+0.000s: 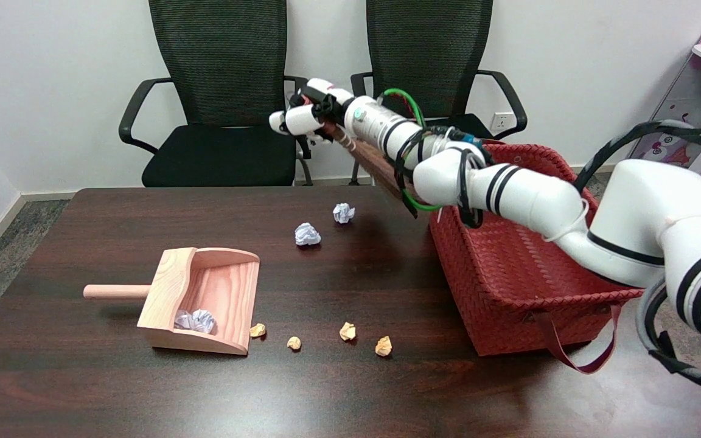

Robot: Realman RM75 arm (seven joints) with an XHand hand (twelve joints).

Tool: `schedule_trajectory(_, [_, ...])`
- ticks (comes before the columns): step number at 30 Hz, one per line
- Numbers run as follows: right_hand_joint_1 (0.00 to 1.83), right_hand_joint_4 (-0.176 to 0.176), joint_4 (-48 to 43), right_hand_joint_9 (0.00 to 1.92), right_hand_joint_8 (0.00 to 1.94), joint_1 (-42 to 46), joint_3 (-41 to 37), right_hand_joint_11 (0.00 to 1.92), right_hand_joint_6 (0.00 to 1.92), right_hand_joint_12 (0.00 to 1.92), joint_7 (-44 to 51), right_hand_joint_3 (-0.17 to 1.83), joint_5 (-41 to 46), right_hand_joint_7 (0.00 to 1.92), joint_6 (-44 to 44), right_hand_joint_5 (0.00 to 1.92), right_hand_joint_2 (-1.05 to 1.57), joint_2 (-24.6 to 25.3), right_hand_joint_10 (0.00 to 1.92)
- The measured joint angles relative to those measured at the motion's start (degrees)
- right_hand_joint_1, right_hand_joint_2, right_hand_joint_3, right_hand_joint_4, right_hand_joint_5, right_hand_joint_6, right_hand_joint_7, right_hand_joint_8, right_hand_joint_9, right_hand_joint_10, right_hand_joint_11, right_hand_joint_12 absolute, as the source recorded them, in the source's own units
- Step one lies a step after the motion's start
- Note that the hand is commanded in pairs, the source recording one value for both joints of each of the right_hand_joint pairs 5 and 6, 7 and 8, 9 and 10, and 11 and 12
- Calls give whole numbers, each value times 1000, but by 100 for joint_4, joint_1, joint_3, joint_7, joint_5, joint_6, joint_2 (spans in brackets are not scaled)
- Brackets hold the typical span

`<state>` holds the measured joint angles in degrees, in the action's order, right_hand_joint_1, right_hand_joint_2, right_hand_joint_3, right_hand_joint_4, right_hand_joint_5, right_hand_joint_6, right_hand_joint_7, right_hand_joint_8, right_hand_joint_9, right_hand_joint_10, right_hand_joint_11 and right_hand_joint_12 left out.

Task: Sweep the paper ball into the dustpan.

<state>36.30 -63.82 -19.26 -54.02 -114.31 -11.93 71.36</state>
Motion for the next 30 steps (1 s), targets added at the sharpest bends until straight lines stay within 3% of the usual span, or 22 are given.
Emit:
schedule_trajectory(18, [1018,-1,57,1920,1920,529,83,1920,1920,1920,62,835,451,1920,-36,1920,1476,326,1920])
schedule_trajectory(30, [1011,0,550,1920,1920,699,92,1920,1920,1920,-72,818,623,1920,-45,1920,1484,269,1920])
